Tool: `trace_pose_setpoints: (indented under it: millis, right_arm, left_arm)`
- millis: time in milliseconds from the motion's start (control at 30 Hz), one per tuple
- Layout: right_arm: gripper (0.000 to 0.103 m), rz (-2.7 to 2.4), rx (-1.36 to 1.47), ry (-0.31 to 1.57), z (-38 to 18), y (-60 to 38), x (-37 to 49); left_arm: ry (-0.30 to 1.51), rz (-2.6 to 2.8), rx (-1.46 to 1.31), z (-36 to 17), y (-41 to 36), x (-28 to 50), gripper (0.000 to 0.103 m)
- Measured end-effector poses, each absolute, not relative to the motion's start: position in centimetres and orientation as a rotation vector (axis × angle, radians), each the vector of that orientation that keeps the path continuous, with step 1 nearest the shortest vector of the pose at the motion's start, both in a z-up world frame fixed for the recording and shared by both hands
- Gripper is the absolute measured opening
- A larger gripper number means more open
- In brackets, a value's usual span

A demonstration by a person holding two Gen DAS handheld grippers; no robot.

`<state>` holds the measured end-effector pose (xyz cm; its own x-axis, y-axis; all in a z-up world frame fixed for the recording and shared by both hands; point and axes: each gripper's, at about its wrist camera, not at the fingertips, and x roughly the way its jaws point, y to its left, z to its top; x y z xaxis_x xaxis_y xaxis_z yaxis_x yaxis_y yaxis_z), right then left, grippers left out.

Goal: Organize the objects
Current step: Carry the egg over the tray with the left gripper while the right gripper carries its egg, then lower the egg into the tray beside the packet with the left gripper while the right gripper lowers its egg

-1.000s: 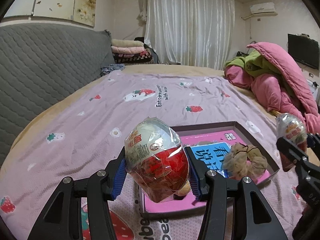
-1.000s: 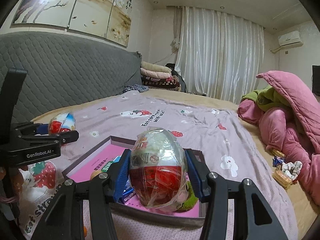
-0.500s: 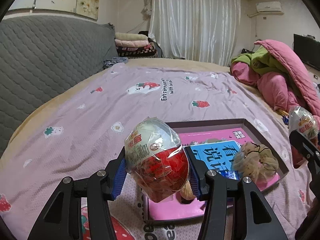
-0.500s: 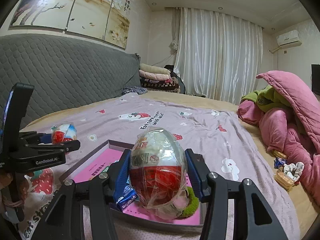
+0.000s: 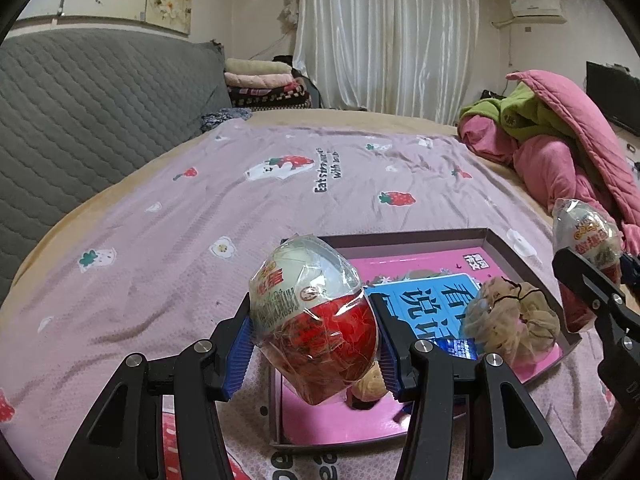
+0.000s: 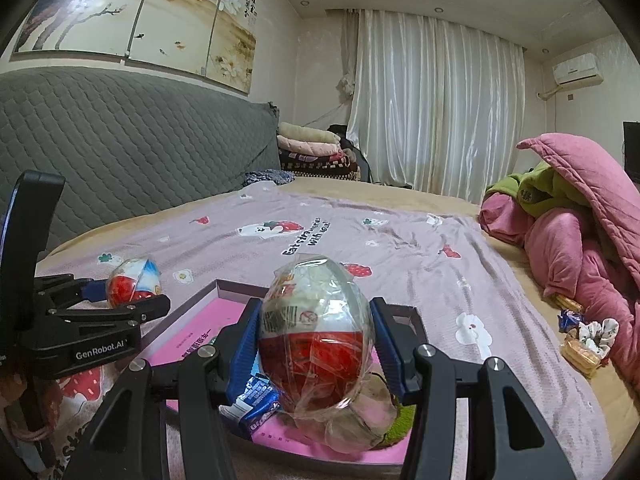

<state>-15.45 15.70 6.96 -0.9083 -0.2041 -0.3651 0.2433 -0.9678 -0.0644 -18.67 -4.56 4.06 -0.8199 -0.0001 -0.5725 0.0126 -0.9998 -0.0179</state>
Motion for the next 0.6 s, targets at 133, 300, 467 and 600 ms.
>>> trace_pose_setpoints:
  millis: [133,300,467,600]
  right_arm:
    - [0.054,-2.855,0.535,0.163,6.7,15.3,-15.6]
    - [0.054,-2.861,0.549,0.171,6.4,15.2,-15.9]
    - [0.054,-2.863,0.562,0.161,6.4,15.6,-15.9]
    - [0.054,-2.856,0.579,0.168,6.1,15.7,-15.8]
  left_arm:
    - [0.032,-2.991,0.941,4.0,-4.5,-18.7,0.055]
    - [0.027,-2.986,0.967,3.3,-4.6,-19.0,0.055]
    - [0.035,-2.972,0.990,2.8,-5.1,-19.2,0.055]
    - [0.030,-2.962,1.013,2.3,-5.1,-19.3,0.055]
